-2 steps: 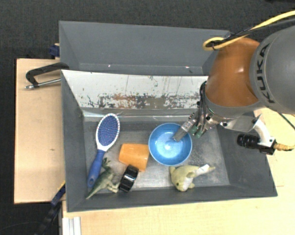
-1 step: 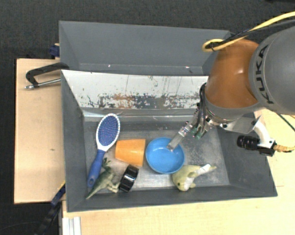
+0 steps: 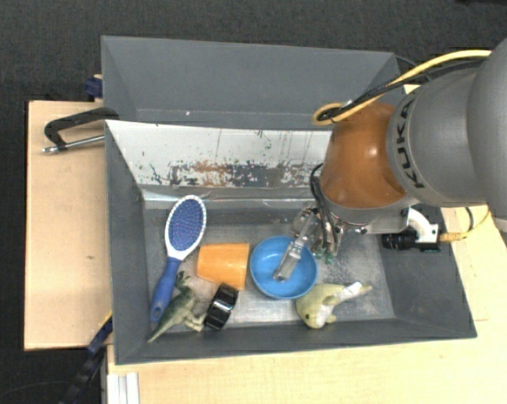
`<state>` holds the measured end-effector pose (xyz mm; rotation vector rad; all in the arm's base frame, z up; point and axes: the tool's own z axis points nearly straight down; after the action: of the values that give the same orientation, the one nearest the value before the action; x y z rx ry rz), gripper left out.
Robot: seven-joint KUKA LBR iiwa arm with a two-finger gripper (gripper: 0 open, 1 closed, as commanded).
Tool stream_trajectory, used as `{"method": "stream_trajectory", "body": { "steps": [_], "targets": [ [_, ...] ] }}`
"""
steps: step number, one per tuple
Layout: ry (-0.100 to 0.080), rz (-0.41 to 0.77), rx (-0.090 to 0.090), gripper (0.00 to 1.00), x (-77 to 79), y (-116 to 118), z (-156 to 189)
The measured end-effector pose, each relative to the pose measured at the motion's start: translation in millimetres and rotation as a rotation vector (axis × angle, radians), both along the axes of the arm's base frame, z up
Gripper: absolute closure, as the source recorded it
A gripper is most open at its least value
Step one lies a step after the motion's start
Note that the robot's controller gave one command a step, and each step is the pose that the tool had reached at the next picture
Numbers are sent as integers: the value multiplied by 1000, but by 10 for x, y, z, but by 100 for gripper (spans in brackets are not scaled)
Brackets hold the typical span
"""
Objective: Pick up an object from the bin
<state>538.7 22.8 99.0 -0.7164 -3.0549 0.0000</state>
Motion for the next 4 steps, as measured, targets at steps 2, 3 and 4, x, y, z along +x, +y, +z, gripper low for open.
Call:
{"method": "stream_trajectory", "body": {
  "steps": [2, 3, 4],
  "targets": [
    [-4, -1, 1, 0, 10, -1, 15],
    [-4, 641, 1, 0, -100, 138, -175],
    [-5, 639, 2, 100, -97, 137, -171]
  ]
}}
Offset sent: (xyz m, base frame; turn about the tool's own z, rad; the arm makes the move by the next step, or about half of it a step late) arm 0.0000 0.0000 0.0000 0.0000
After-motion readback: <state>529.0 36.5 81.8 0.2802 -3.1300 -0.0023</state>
